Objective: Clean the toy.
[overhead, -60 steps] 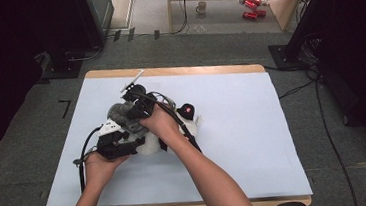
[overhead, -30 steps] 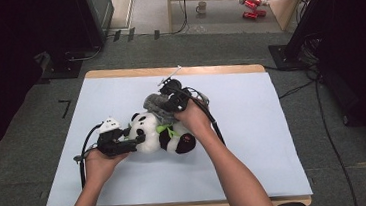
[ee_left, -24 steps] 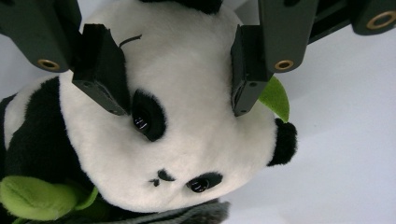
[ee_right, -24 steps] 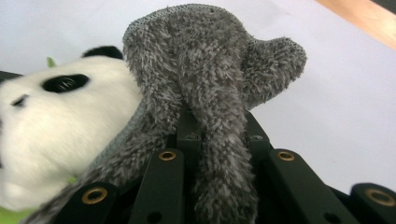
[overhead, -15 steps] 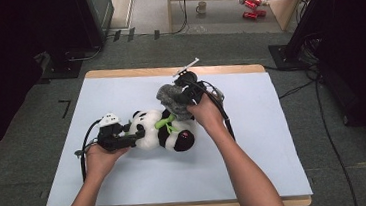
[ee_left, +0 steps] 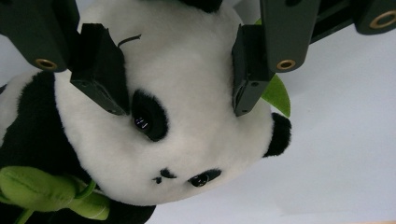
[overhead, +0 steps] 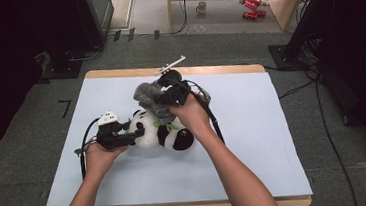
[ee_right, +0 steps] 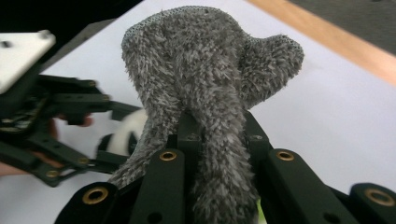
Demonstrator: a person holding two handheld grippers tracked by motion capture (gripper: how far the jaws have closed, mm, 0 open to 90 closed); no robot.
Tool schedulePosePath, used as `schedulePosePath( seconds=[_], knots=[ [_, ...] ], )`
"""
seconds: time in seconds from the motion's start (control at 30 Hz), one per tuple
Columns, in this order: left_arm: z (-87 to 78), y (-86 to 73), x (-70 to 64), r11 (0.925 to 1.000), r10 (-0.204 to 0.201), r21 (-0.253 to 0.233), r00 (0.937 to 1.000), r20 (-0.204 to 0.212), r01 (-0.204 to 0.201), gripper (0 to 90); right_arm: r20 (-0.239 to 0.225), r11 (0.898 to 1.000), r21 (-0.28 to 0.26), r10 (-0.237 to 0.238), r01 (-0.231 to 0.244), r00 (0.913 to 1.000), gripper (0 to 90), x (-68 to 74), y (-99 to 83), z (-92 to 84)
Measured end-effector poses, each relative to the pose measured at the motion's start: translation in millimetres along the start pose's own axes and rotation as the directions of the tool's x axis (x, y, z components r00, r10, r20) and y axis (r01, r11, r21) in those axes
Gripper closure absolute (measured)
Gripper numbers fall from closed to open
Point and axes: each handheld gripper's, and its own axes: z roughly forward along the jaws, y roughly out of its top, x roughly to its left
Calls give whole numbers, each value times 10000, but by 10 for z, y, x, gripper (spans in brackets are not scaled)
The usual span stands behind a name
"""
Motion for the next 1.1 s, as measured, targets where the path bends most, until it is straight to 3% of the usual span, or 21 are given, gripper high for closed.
schedulePosePath(
  seconds=[0.1, 0.23, 0.3, 0.4, 0.6, 0.77, 0.87, 0.97, 1.1],
  knots=[
    [-4, 0, 5, 10000, 12, 18, 10000, 41, -12, 417, -377, 9999, 24, -114, 115, 9992, 759, 105, -31, 87],
    [-9, 1, 4, 10000, 26, 34, 10000, 32, -26, 412, -539, 9992, 349, -157, 176, 9984, 758, 169, -105, 249],
    [-12, 2, -1, 10000, 23, 64, 10000, -5, -23, 400, -749, 9983, 575, 156, -113, 9971, 758, 150, -162, 346],
    [-21, 1, 5, 9999, -141, 76, 9999, 26, 140, 370, -883, 9983, 456, 414, -375, 9952, 758, 113, -220, 391],
    [-113, -12, -7, 9993, -327, -190, 9994, 56, 328, 325, -764, 9985, 435, 373, -340, 9964, 759, 70, -240, 447],
    [-212, -44, -53, 10000, 58, -27, 9999, 111, -58, 330, -700, 9979, 410, 538, -510, 9961, 760, 27, -227, 468],
    [-197, -107, -77, 9988, 464, 162, 9989, -22, -464, 321, -669, 9969, 460, 664, -634, 9955, 760, -15, -208, 470],
    [-153, -129, -75, 9993, 378, 52, 9993, -8, -378, 283, -630, 9956, 533, 803, -770, 9948, 759, -51, -182, 483],
    [-110, -155, -56, 9991, 338, -246, 9993, 128, -334, 262, -412, 9963, 594, 643, -618, 9971, 759, -76, -150, 490]
  ],
)
